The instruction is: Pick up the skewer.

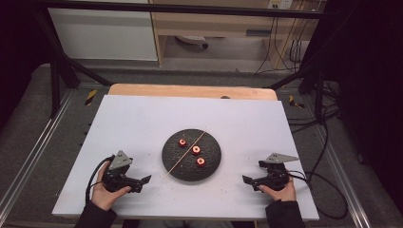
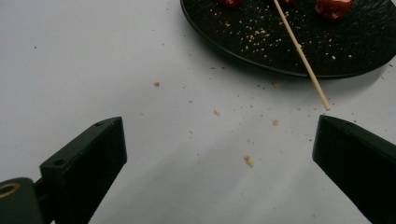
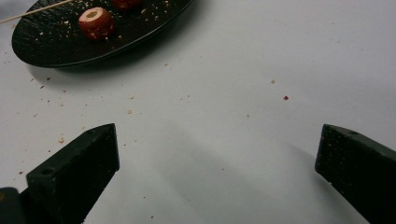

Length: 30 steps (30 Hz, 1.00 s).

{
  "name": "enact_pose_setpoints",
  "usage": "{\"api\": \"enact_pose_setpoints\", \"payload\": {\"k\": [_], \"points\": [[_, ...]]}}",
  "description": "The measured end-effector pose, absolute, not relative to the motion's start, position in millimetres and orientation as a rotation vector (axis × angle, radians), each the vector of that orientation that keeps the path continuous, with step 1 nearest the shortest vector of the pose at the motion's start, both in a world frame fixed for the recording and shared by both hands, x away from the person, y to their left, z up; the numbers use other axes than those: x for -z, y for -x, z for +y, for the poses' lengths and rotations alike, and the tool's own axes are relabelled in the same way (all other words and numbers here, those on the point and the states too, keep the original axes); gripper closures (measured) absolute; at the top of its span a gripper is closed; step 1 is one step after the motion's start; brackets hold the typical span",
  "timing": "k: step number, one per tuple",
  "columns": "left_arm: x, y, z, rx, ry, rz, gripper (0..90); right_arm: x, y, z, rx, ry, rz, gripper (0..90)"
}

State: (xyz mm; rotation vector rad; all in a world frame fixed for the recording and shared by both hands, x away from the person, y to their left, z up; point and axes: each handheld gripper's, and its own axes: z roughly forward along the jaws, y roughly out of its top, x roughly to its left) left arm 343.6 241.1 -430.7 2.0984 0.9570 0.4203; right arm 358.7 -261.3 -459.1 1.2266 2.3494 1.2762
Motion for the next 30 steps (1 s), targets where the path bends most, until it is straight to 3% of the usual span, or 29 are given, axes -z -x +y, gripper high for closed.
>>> {"api": "enact_pose_setpoints", "payload": {"k": [30], "points": [[404.0,-370.5,174.1,-0.415,-2.186,0.958,4.7,458.0,-358.7,-260.0,-1.253,-1.208,2.352,0.6]]}}
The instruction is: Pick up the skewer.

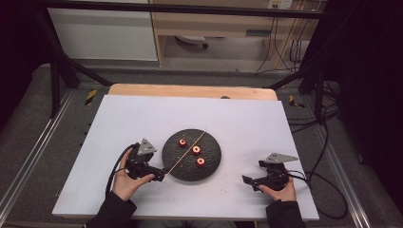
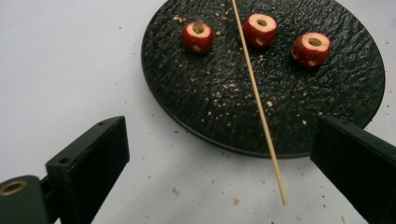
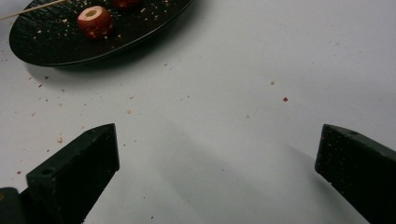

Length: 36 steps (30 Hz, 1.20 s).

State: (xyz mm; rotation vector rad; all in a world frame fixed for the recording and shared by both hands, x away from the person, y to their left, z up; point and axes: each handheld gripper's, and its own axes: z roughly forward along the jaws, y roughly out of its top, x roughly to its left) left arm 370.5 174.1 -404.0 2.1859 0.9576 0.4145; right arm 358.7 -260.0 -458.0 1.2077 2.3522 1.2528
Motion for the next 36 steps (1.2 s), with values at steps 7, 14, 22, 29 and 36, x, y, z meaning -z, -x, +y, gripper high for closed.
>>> {"api": "enact_pose_setpoints", "payload": {"k": [7,14,22,29,36], "points": [[400.9,-380.5,153.0,-0.400,-2.220,0.944,6.0,457.8,-358.4,-260.1,-1.247,-1.211,2.352,0.6],[399.8,-387.5,138.8,-0.404,-2.245,0.944,8.0,458.1,-358.6,-260.1,-1.246,-1.207,2.353,0.6],[404.0,-397.8,127.8,-0.396,-2.291,0.965,19.4,458.3,-358.5,-259.6,-1.249,-1.213,2.353,0.6],[409.2,-404.6,118.6,-0.370,-2.334,0.984,32.2,458.8,-358.7,-259.2,-1.249,-1.212,2.357,0.7],[413.5,-409.8,109.3,-0.358,-2.383,0.995,45.0,458.4,-358.5,-259.6,-1.252,-1.212,2.356,0.7]]}}
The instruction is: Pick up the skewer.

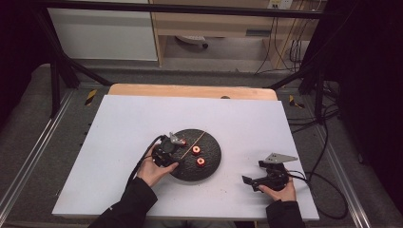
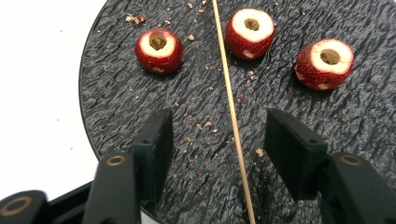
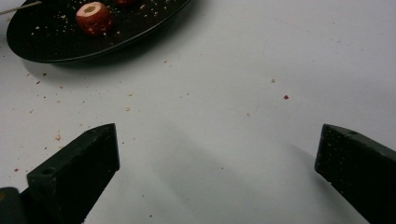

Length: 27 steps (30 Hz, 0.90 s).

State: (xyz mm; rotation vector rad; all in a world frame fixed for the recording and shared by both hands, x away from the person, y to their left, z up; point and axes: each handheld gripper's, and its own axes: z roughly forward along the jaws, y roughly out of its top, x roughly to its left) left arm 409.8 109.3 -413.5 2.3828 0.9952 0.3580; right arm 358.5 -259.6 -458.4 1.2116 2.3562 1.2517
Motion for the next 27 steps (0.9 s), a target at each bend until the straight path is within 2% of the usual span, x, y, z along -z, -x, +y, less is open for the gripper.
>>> {"api": "enact_pose_setpoints", "payload": {"k": [13,27], "points": [[415.7,-414.3,101.3,-0.309,-2.432,1.018,67.6,458.3,-358.7,-260.0,-1.252,-1.208,2.356,0.8],[416.4,-415.2,94.9,-0.298,-2.459,1.032,81.8,458.5,-358.7,-259.7,-1.252,-1.212,2.360,0.8]]}}
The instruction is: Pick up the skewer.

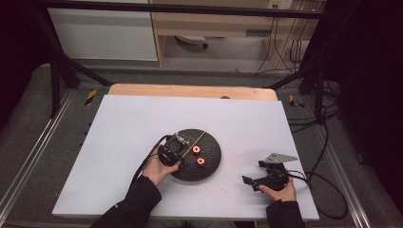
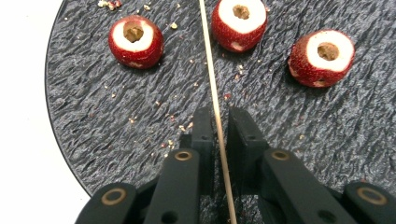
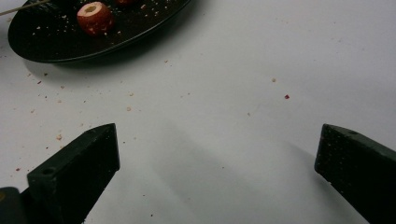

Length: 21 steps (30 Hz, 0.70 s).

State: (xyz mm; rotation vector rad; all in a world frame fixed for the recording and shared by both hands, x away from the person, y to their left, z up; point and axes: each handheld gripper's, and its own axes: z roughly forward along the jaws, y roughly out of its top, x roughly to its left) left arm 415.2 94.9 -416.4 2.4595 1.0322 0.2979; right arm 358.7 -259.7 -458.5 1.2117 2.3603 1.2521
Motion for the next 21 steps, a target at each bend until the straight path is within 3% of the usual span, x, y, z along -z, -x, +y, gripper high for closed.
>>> {"api": "enact_pose_setpoints", "payload": {"k": [9,21], "points": [[416.8,-415.4,94.3,-0.306,-2.457,1.063,87.2,458.5,-358.7,-259.6,-1.252,-1.214,2.361,0.8],[415.4,-413.8,99.4,-0.319,-2.420,1.089,87.8,458.2,-358.4,-259.8,-1.253,-1.213,2.358,0.8]]}}
